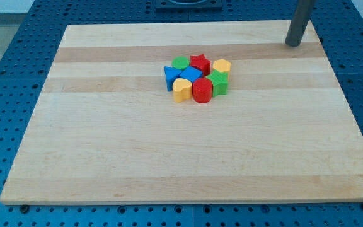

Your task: Separate red star from blue cube

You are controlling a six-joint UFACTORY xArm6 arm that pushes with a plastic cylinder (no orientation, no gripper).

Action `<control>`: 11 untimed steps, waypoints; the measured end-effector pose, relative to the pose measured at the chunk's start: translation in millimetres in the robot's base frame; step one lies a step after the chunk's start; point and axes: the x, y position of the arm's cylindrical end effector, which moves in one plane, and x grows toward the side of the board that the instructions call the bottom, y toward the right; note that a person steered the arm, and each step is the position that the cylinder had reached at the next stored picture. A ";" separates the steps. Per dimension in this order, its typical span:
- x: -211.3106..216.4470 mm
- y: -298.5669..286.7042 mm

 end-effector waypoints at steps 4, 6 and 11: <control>14.3 -48.0; 14.3 -107.2; 40.7 -129.8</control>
